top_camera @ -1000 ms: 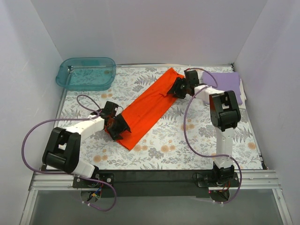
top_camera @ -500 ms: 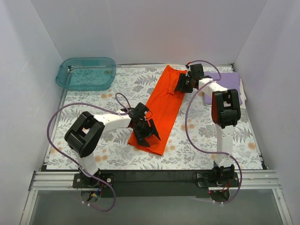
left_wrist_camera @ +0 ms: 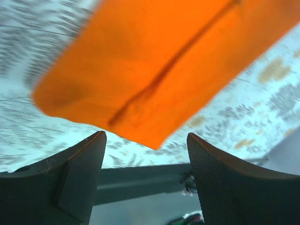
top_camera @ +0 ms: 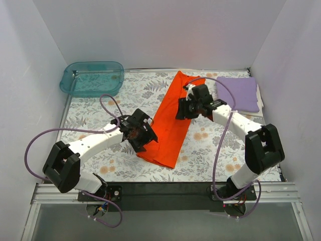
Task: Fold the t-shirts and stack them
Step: Fold the tshirt
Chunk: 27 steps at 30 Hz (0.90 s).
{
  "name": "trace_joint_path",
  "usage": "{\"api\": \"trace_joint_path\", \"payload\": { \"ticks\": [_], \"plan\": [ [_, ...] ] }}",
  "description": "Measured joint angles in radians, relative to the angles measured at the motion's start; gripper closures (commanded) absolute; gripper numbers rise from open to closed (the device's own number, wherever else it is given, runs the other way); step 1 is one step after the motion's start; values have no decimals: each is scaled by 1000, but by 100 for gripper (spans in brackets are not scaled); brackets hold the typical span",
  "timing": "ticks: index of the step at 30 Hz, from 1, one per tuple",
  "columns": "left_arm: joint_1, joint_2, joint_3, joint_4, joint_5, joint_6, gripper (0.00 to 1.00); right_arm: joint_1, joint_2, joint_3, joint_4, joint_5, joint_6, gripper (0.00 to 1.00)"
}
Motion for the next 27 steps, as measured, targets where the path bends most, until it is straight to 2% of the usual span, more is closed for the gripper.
{"api": "trace_joint_path", "payload": {
  "ticks": [8,12,19,27],
  "plan": [
    [203,-66,-148,-59,-87,123,37,356,-74,-186,-35,60,43,53],
    [225,-72,-150,-58,-99,200,37,491,-54,-200,-53,108,73,54],
    [225,-84,-179,-45,-99,285,38,629,45,-197,-121,238,100,54],
    [224,-119,-224,-51,-90,355,39,672,21,-212,-191,340,138,55]
  ]
}}
